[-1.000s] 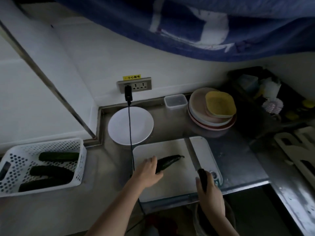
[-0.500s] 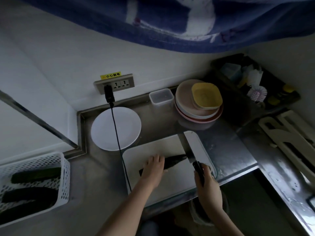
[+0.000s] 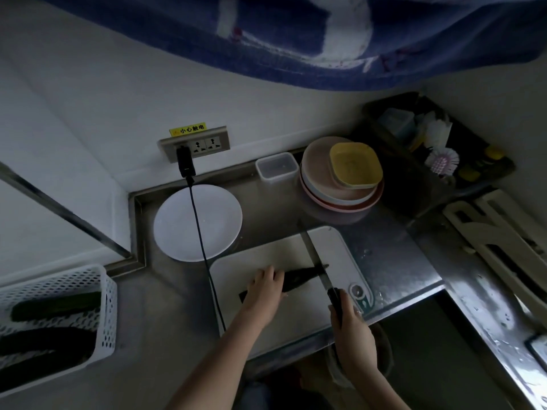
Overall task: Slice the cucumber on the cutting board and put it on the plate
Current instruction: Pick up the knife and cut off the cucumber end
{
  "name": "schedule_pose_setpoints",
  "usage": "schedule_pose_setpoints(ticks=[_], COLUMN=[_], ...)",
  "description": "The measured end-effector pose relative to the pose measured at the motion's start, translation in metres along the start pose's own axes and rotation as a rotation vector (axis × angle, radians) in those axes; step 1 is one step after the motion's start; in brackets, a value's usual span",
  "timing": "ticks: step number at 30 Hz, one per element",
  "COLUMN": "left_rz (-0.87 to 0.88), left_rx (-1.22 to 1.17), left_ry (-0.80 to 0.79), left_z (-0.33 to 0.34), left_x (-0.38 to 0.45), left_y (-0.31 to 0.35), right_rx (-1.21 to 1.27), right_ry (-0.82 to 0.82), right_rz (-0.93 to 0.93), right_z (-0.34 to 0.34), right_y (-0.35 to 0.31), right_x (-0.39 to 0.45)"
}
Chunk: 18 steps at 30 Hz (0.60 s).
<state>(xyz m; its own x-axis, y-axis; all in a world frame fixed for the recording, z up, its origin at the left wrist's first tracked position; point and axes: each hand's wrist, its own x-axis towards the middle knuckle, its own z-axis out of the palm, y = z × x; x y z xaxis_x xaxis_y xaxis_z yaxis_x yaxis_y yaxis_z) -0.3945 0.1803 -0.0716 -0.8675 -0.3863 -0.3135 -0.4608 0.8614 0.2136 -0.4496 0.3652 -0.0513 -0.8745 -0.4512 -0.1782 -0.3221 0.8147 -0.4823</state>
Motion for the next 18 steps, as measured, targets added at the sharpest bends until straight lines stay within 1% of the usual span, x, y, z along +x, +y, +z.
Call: schedule_pose_setpoints(ticks=[4, 10, 14, 18], left_rz=[0.010, 0.019, 0.022, 0.022], left_rx=[-0.010, -0.092, -0.117, -0.126], left_ry=[0.005, 0.012, 0.014, 0.015], left_z=[0.000, 0.001, 0.001, 0.001], left_x=[0.001, 0.003, 0.004, 0.004], left_y=[0.001, -0.003, -0.004, -0.004], right_rx=[-0.021, 0.078, 0.132, 0.135], right_ry=[-0.053, -0.126, -0.193, -0.221], right_rz=[0.046, 0.080, 0.062, 0.031], right_z=[0.010, 0.012, 0.006, 0.001], right_y=[-0.004, 0.003, 0.008, 0.010], right_x=[0.004, 0.009, 0.012, 0.013])
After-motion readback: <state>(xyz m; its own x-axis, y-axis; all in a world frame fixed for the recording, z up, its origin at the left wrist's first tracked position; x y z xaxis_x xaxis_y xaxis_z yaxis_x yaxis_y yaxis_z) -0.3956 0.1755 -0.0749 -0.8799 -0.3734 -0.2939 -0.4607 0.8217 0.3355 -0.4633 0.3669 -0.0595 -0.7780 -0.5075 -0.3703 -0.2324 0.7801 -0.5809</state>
